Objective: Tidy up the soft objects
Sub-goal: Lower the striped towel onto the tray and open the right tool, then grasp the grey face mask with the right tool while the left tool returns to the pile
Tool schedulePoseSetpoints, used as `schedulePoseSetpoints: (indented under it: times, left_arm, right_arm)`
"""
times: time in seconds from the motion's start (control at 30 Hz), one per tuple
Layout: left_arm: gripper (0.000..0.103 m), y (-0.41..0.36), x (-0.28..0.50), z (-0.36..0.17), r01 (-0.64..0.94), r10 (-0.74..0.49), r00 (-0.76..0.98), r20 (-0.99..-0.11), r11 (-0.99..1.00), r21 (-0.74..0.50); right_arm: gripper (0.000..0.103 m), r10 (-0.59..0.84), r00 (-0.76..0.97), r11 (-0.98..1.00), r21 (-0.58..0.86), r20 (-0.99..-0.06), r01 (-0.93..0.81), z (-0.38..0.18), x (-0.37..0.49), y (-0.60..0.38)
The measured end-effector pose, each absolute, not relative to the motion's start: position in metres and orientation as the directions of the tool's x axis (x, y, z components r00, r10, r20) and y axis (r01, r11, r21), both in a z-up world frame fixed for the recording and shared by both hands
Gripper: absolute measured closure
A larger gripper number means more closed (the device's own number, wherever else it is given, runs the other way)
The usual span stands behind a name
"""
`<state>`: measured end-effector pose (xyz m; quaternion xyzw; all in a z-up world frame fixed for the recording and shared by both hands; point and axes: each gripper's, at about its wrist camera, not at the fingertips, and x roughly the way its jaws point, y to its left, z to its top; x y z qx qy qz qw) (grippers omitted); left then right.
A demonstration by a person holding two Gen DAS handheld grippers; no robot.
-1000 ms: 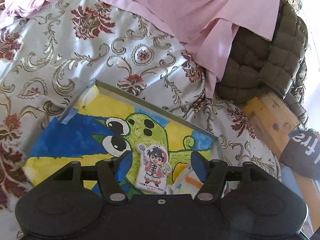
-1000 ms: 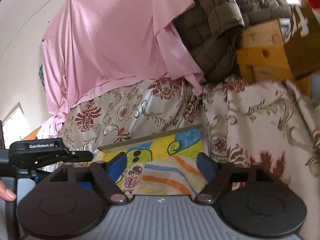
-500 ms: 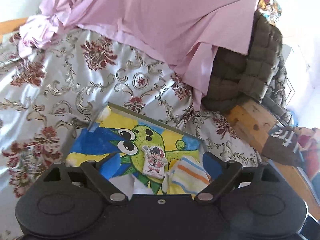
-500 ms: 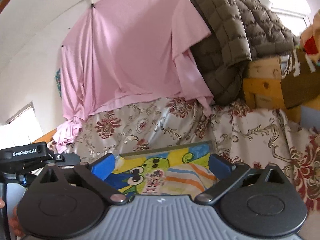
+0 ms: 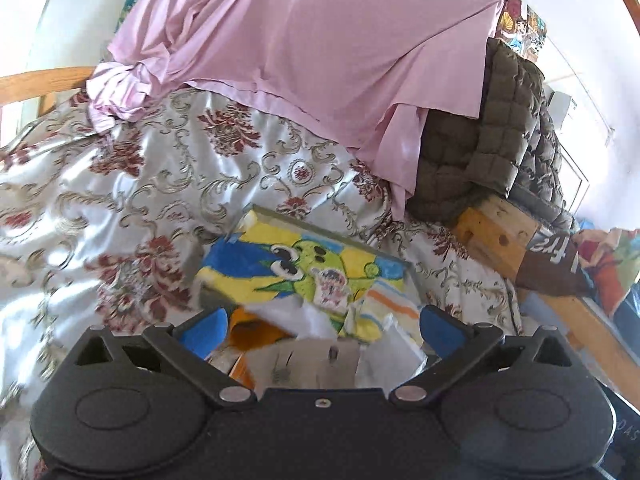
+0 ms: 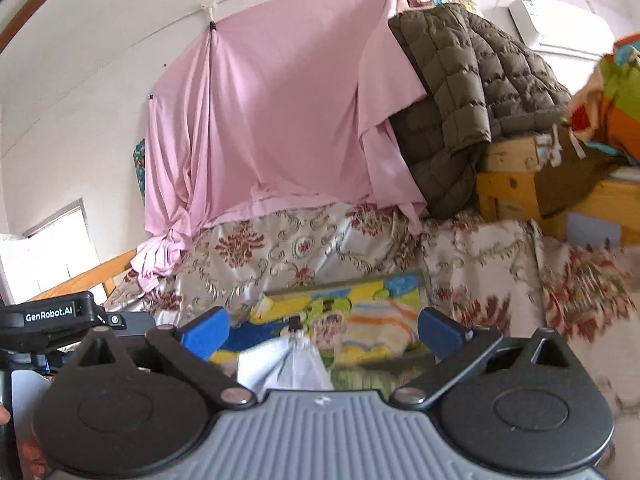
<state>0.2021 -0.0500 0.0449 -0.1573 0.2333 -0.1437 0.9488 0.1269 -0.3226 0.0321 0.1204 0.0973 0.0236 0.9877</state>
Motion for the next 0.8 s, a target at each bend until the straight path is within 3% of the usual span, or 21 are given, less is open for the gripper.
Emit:
schedulePoseSetpoints:
  times: [0.4,0.8]
  left_arm:
    - [0.001,-0.037,0.147,0.000,0.206,-0.324,0.821,-0.471,0.936,-0.287]
    - [0.001,-0.037,0.139,-0.033,0.198,-0.275,0.782,-0.559,0.960,-0.195]
  right_arm:
    - [0.000,0.055,0.949,0.968,0.251,-0.309,0.025,0.009,0.084,-0.310]
    - [0.000,0.081,0.886,0.983,0.183,-0.456,0.004,-0.013,0.108,-0.288]
